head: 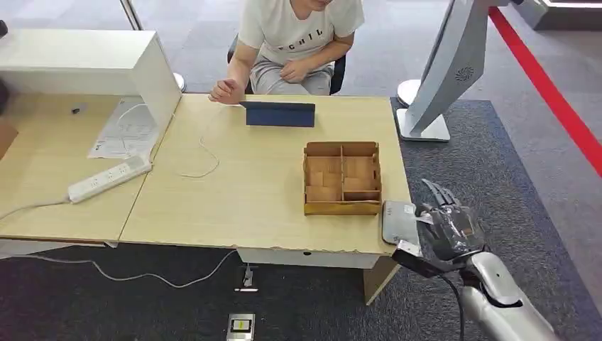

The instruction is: Pass the card to the sensor for recognition and then transmit it.

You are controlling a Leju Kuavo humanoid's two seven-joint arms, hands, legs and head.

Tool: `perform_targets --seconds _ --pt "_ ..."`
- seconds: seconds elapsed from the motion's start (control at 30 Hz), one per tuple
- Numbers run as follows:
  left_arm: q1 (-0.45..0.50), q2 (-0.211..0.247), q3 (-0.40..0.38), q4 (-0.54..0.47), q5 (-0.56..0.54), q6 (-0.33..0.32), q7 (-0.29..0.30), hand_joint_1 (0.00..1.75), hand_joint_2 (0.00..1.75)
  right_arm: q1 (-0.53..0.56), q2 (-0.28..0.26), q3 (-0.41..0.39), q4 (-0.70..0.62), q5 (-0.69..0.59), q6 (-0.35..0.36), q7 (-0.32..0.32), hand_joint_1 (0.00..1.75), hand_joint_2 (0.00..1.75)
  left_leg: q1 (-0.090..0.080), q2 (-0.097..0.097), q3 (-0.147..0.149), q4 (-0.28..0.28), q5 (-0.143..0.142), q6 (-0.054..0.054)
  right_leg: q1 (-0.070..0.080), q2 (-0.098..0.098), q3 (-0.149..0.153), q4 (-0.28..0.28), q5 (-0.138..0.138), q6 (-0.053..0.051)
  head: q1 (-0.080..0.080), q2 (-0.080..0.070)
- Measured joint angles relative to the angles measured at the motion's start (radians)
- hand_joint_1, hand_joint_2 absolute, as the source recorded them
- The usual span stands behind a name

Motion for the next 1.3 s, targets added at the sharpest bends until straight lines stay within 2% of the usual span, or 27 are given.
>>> perform_targets --seconds 0.53,0.83,1.3 --pt "-0.003 0.000 0.000 0.000 -0.018 -0.031 -0.010 0.00 0.00 -0.056 0.032 0.033 0.034 0.064 0.061 -0.018 1.75 1.75 0.000 0.000 0.000 0.000 0.000 0.000 0.000 0.000 0.000 0.000 0.000 0.000 0.000 0.000" --pt "-0.003 0.000 0.000 0.000 -0.023 -0.042 -0.005 0.00 0.00 -0.068 0.043 0.054 0.040 0.071 0.113 0.003 1.75 1.75 0.000 0.000 0.000 0.000 0.000 0.000 0.000 0.000 0.000 0.000 0.000 0.000 0.000 0.000" --pt "-0.003 0.001 -0.002 0.000 -0.032 -0.053 -0.001 0.00 0.00 -0.064 0.042 0.053 0.190 0.072 0.045 -0.042 1.75 1.75 0.000 0.000 0.000 0.000 0.000 0.000 0.000 0.000 0.000 0.000 0.000 0.000 0.000 0.000"
